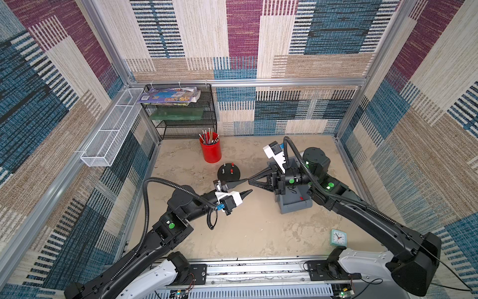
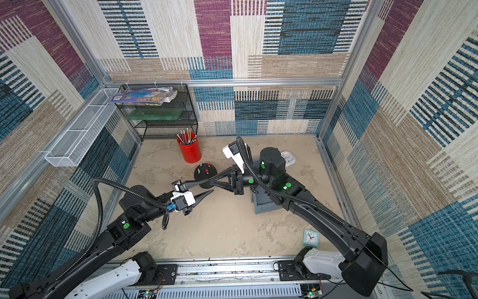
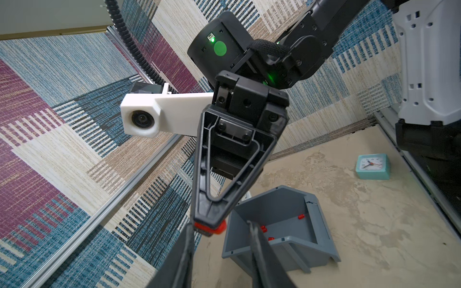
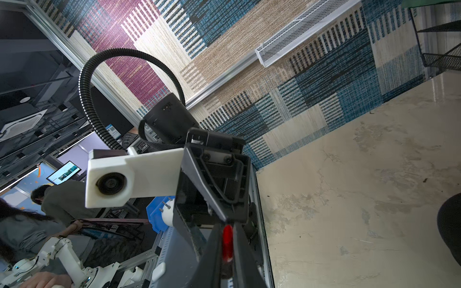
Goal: Cover the protruding screws with screw protection sleeves
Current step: Pick up the screw protection sleeve from the storage box.
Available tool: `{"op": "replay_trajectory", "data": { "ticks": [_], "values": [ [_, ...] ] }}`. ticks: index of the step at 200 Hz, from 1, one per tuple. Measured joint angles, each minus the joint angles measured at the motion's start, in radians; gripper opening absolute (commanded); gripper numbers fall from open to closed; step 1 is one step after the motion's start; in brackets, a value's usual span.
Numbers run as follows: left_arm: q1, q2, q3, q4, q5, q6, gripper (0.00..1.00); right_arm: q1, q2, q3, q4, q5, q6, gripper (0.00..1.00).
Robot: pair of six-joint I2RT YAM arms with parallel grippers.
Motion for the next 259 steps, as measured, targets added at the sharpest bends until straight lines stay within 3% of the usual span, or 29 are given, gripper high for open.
{"op": "replay_trajectory", "data": {
  "ticks": [63, 116, 259],
  "values": [
    [0.000, -0.004, 0.000, 0.013, -0.008, -0.026, 0.18, 0.004, 0.008, 0.000, -0.025, -0.014, -0.014, 0.14],
    [-0.002, -0.001, -0.005, 0.037, -0.008, -0.034, 0.27, 0.023, -0.002, -0.009, 0.002, 0.029, -0.006, 0.14],
    [0.001, 0.003, -0.063, 0.192, -0.080, -0.149, 0.25, 0.040, -0.076, -0.138, 0.262, 0.136, 0.133, 0.12]
  ]
}}
